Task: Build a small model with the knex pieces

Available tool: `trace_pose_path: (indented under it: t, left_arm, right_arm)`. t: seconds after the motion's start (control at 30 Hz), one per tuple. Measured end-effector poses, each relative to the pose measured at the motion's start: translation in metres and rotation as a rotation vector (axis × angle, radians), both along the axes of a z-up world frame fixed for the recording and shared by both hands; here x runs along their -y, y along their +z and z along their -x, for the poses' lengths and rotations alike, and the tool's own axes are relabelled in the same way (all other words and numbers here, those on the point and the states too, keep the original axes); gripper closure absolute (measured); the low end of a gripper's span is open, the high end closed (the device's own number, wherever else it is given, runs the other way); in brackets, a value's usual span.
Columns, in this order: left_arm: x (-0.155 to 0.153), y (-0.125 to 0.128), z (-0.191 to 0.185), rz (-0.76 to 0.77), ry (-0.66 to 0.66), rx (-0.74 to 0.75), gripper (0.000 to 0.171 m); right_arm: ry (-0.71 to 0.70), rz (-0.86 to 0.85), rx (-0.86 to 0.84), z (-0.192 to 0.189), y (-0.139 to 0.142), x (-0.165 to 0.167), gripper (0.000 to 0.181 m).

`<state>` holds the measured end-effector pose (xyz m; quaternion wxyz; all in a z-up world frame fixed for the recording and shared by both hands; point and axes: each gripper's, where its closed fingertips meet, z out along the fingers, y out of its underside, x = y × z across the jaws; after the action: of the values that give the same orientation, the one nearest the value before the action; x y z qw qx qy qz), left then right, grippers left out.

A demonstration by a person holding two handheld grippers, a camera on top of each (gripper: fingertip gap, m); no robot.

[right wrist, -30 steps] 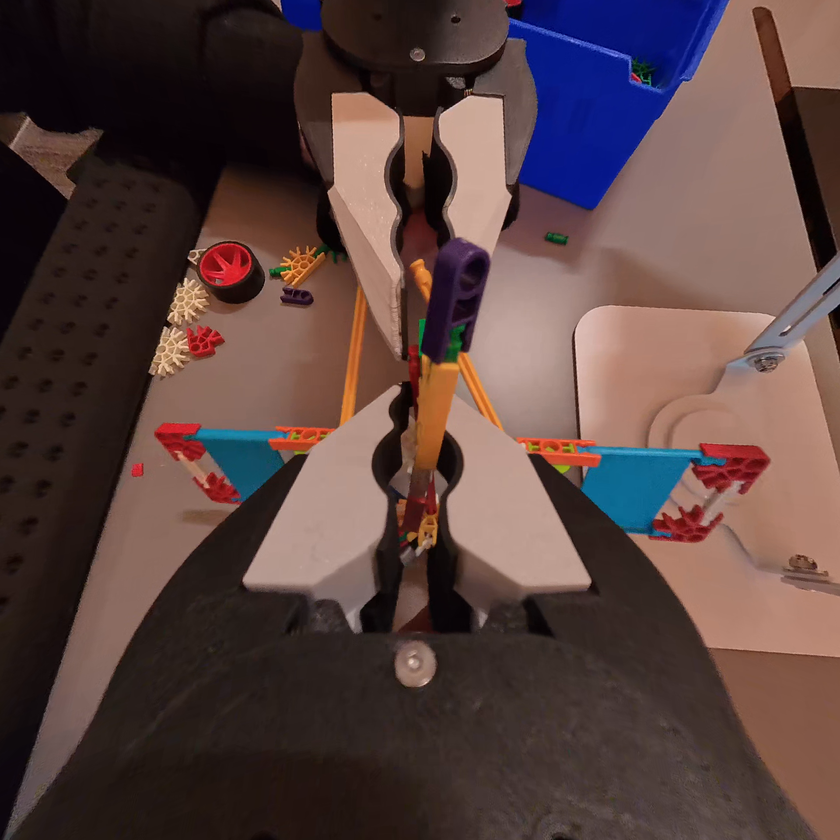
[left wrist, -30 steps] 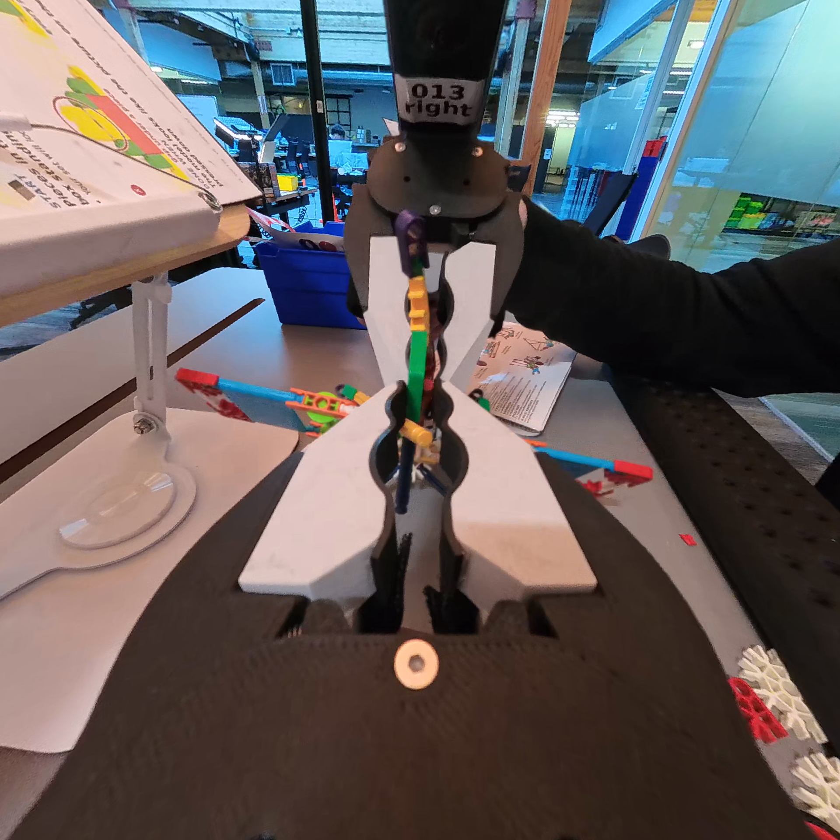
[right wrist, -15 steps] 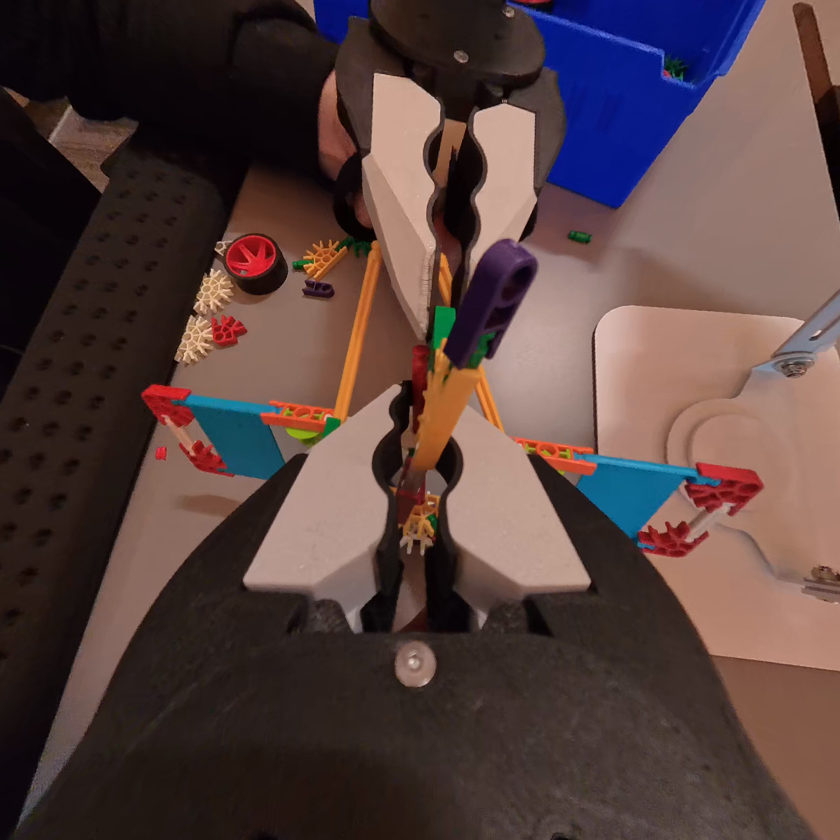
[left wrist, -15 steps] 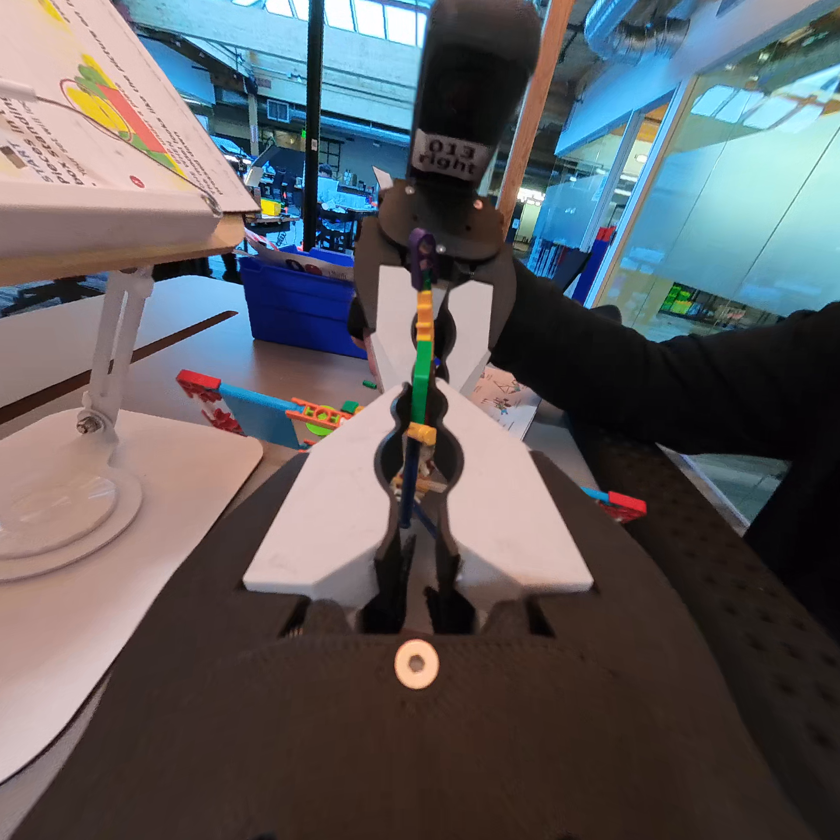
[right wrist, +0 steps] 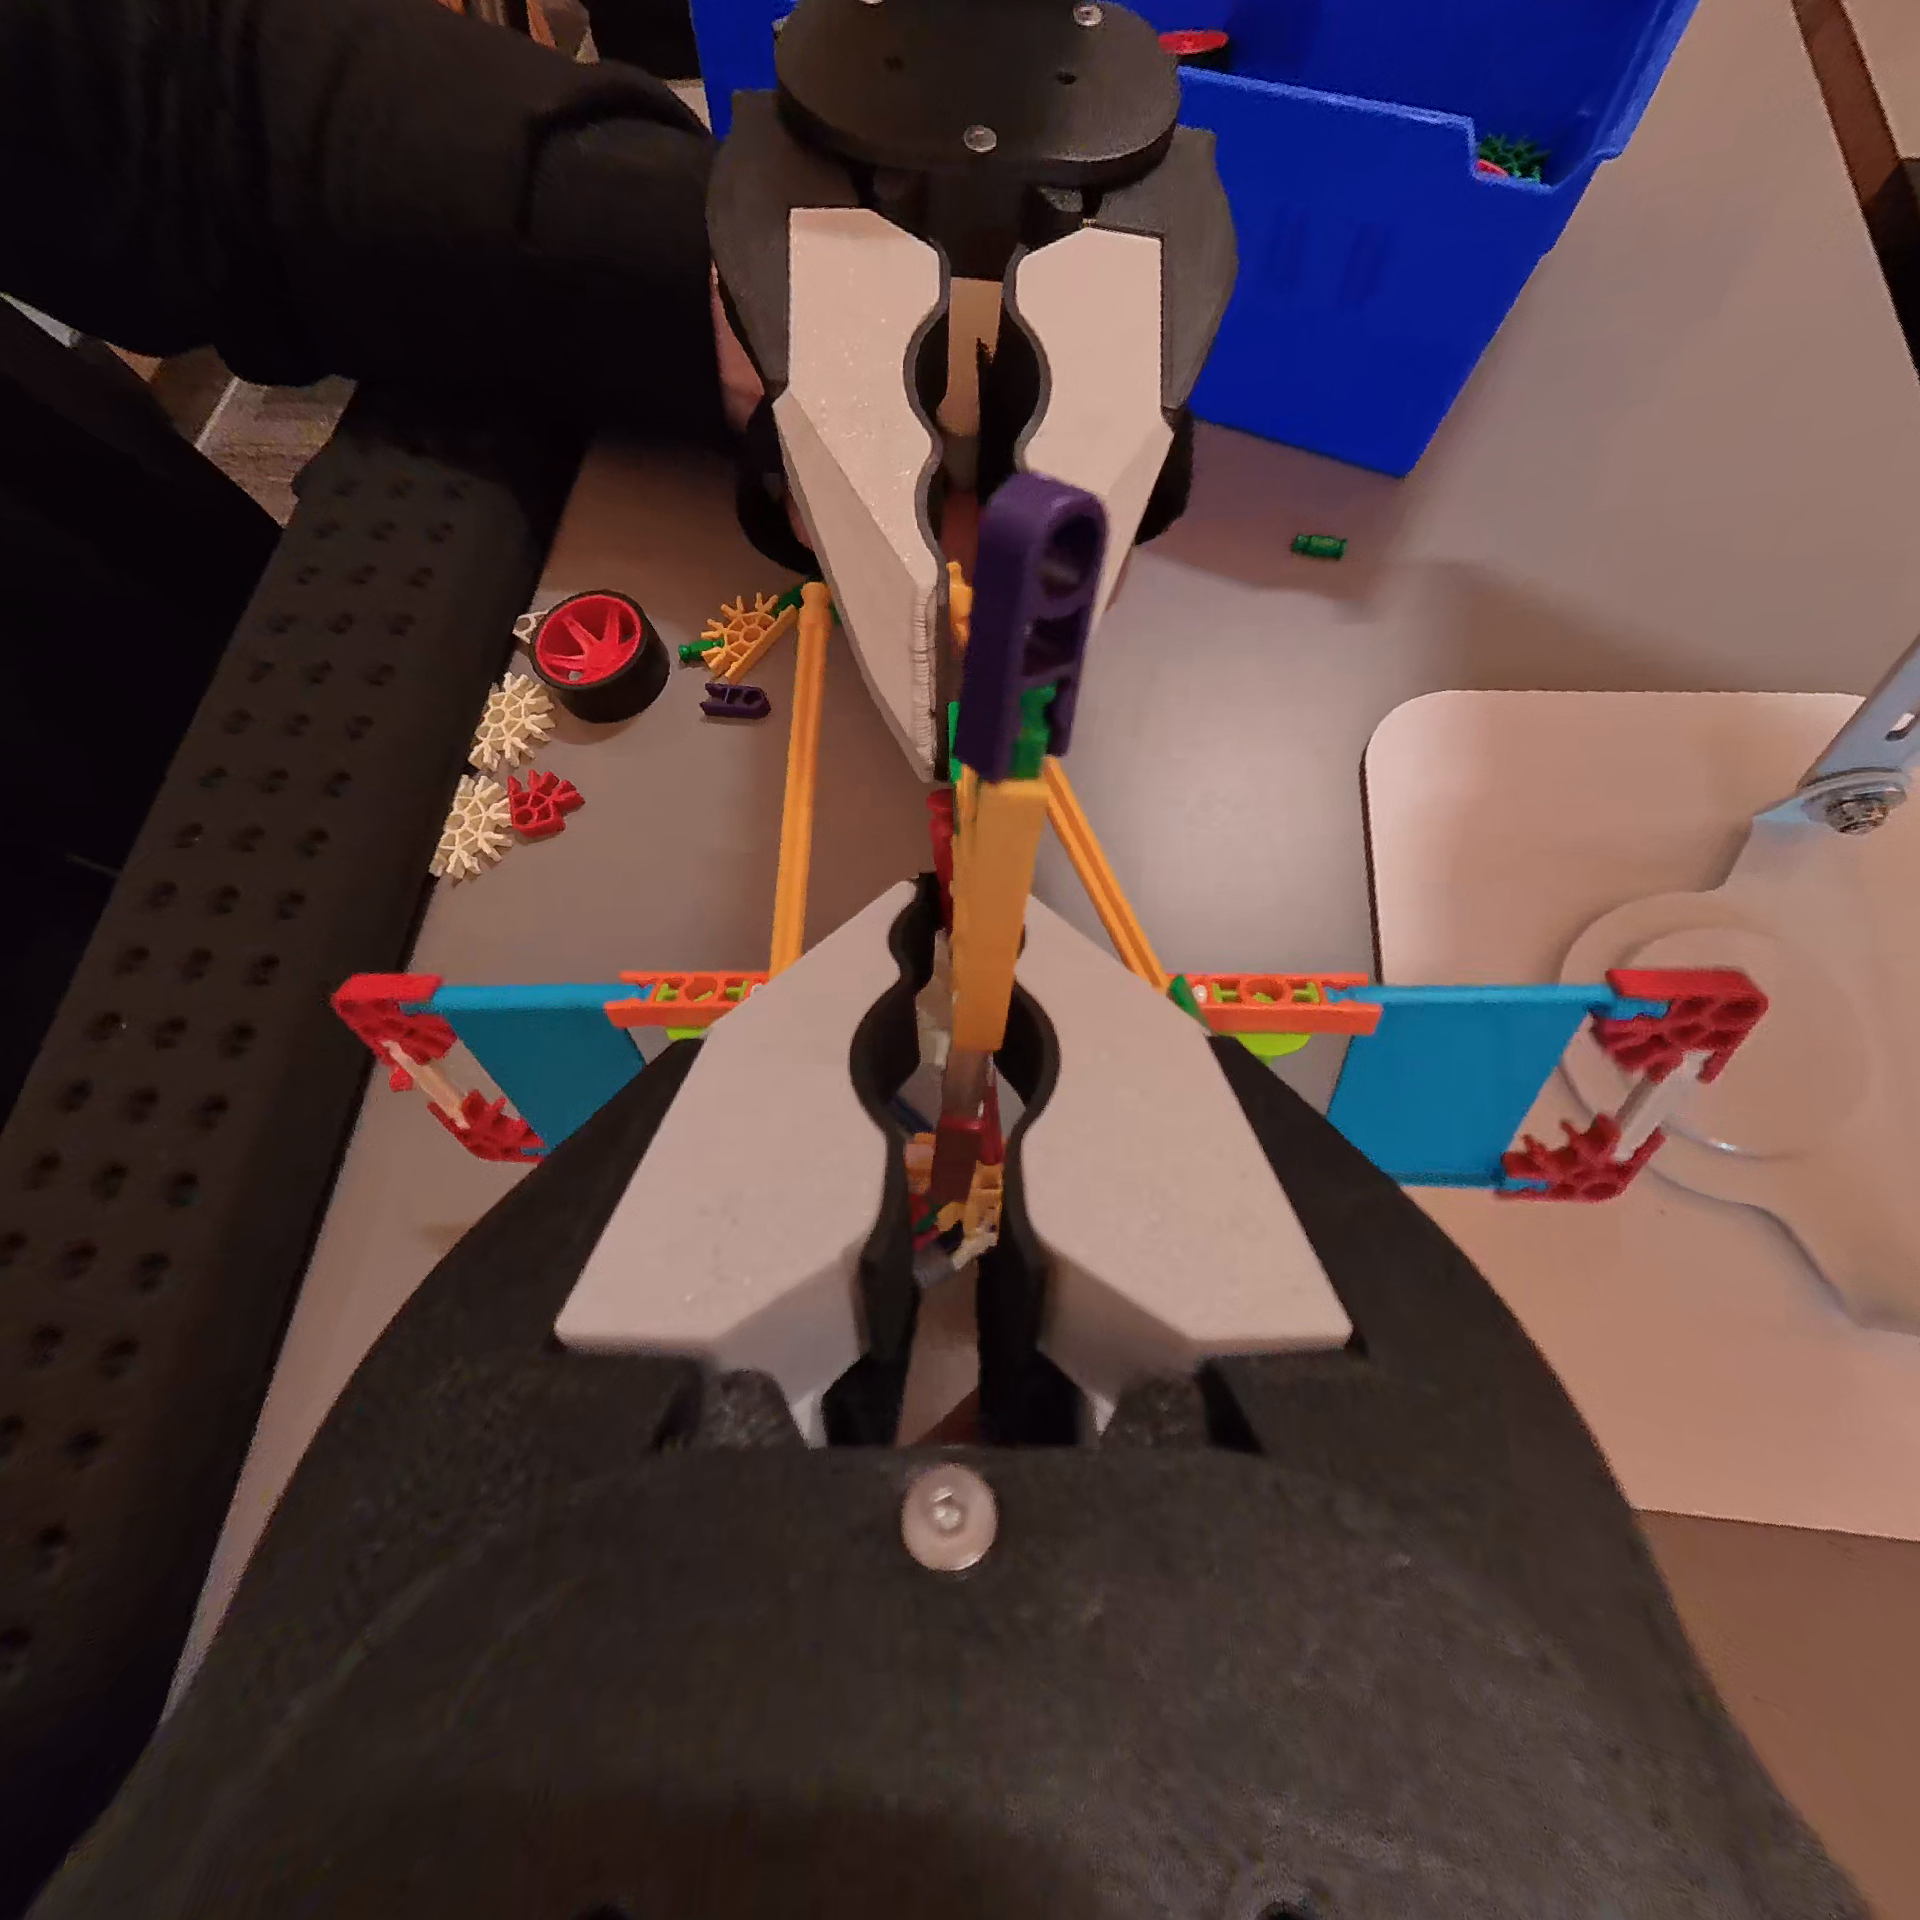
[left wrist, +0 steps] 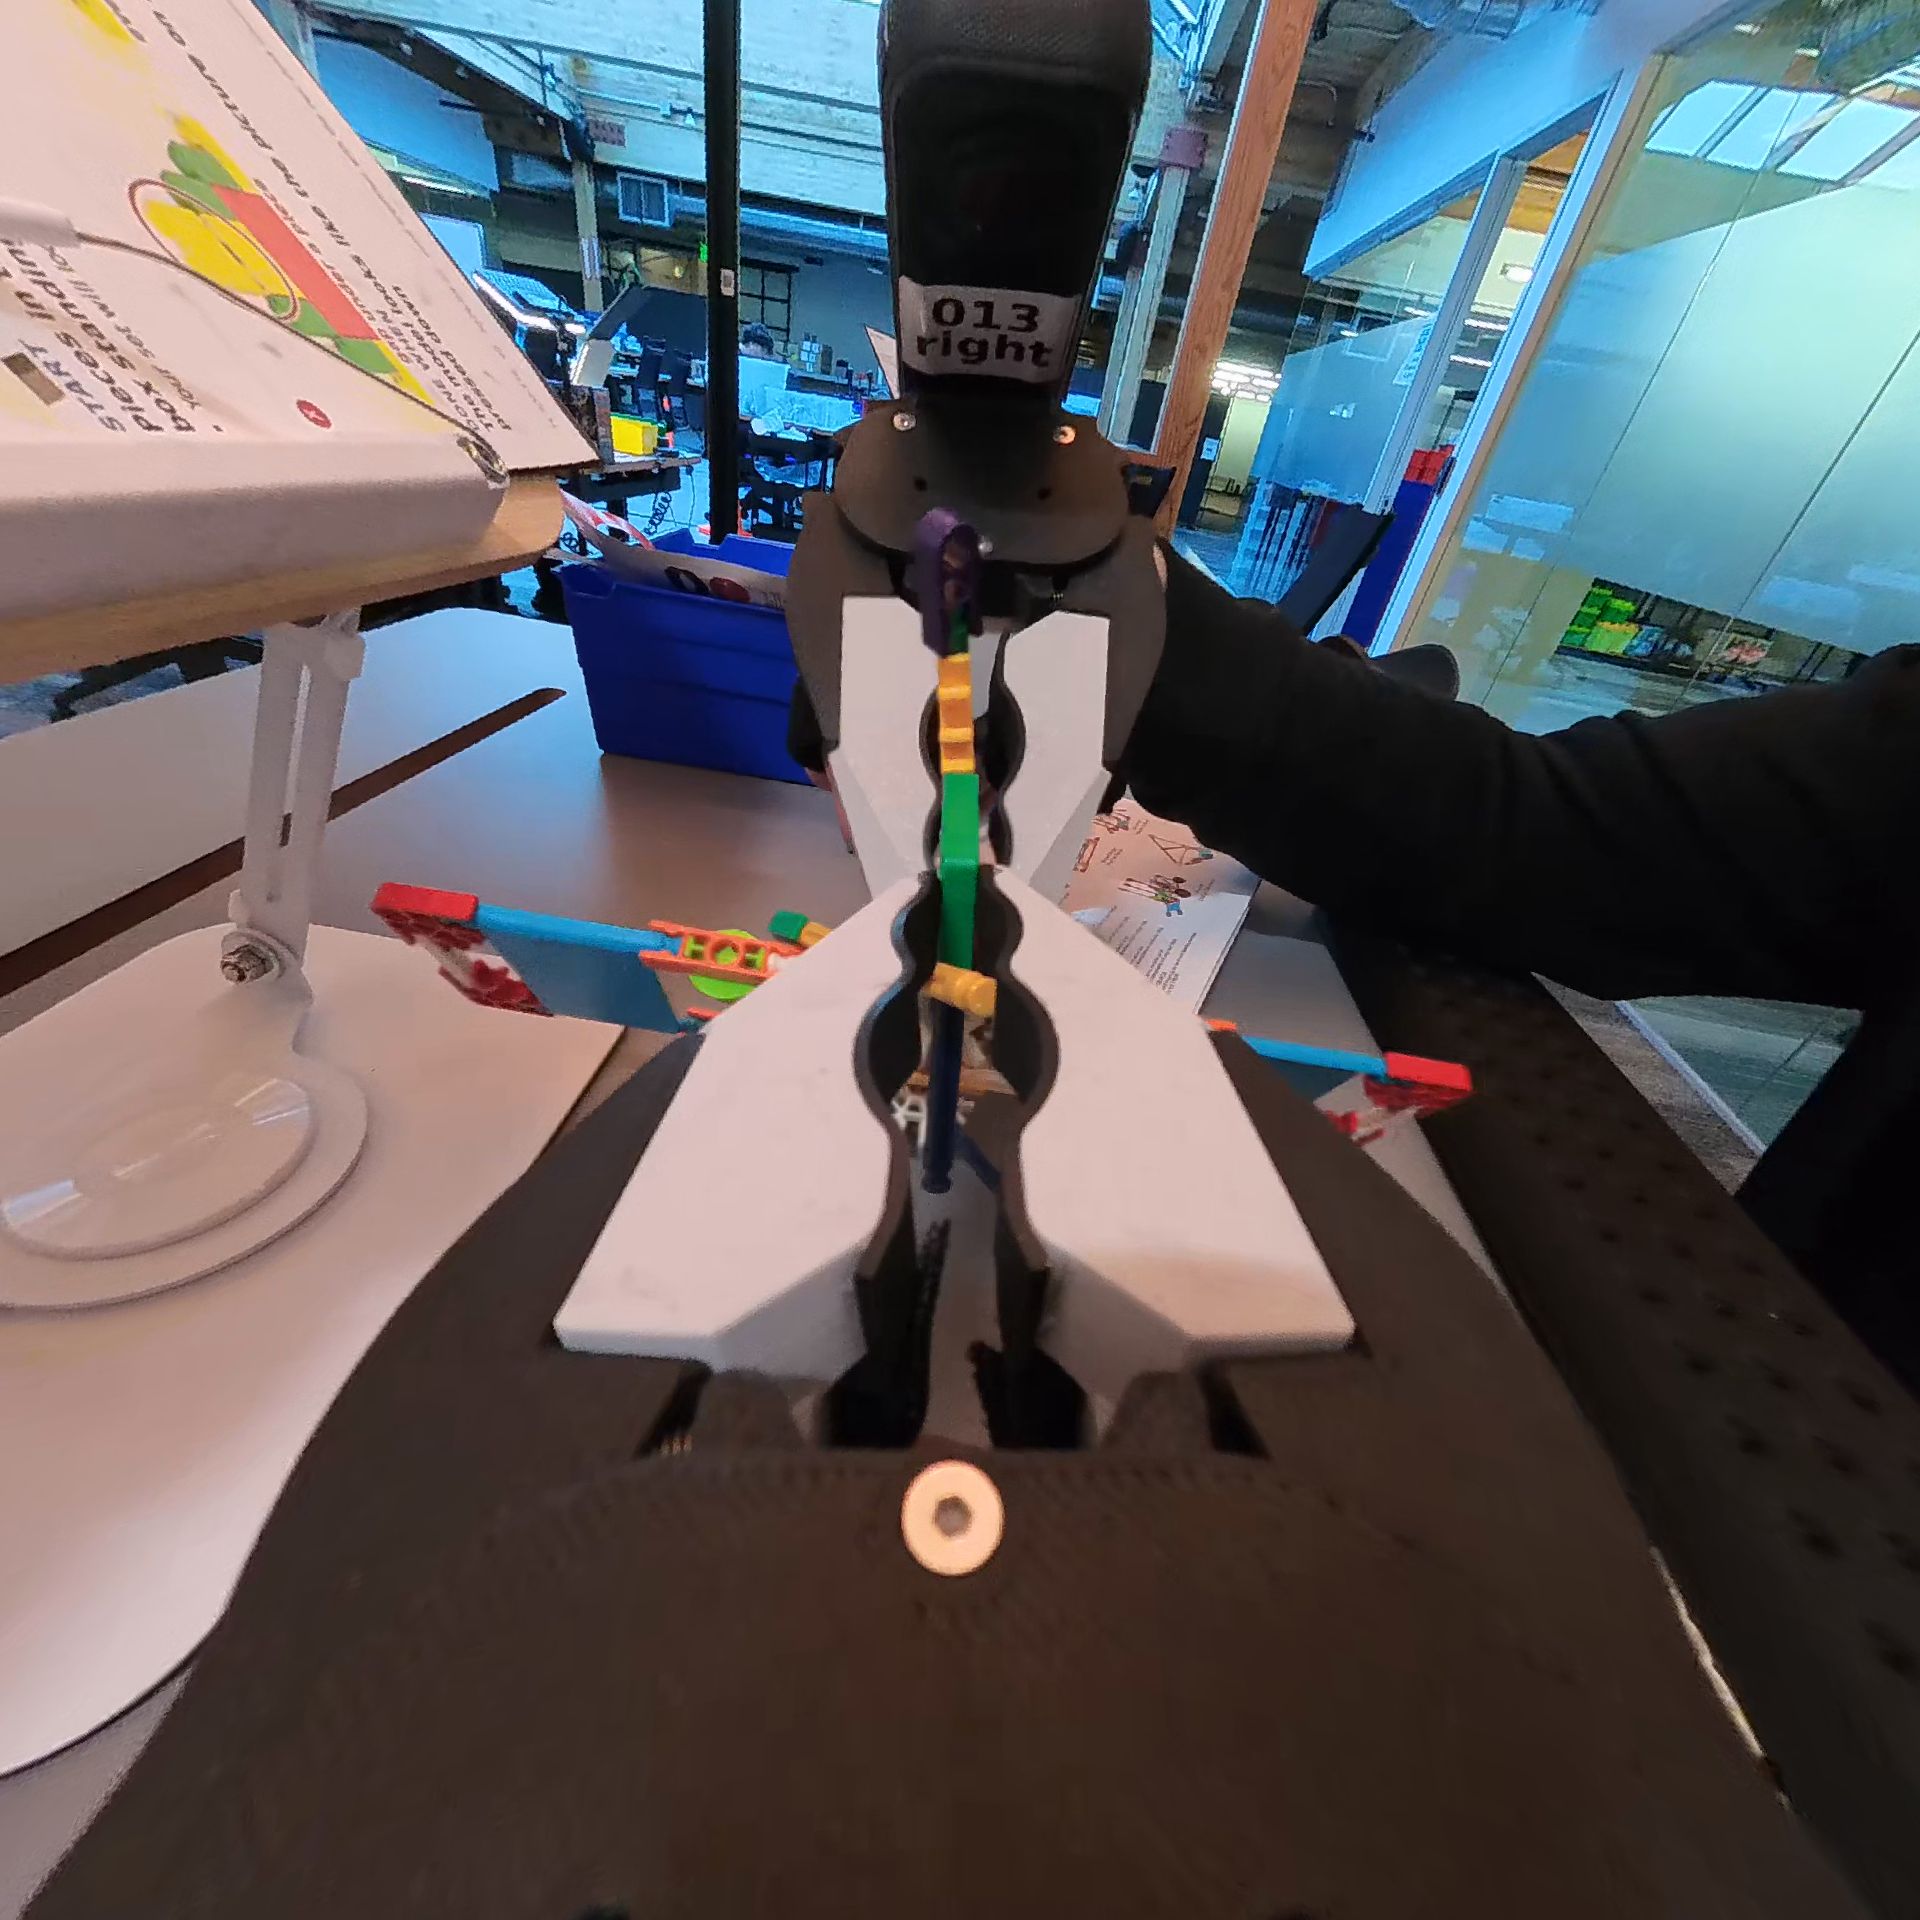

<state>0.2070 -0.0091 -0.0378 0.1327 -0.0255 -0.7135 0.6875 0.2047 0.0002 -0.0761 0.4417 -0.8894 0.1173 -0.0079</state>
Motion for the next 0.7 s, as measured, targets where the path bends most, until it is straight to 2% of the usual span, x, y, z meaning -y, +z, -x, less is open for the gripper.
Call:
trace_pose_path:
  t: [0.2, 0.3, 0.7]
  left_arm:
    - [0.000, 0.001, -0.002, 0.011, 0.020, 0.013, 0.168]
    - [0.000, 0.002, -0.003, 0.010, 0.024, 0.017, 0.168]
    - [-0.002, 0.004, -0.003, 0.029, 0.022, 0.001, 0.167]
  right_arm:
    - [-0.021, -0.014, 0.081, -0.005, 0.009, -0.003, 0.164]
    - [-0.029, -0.032, 0.129, -0.008, 0.014, -0.006, 0.172]
    - [-0.016, -0.081, 0.130, -0.010, 0.017, -0.008, 0.176]
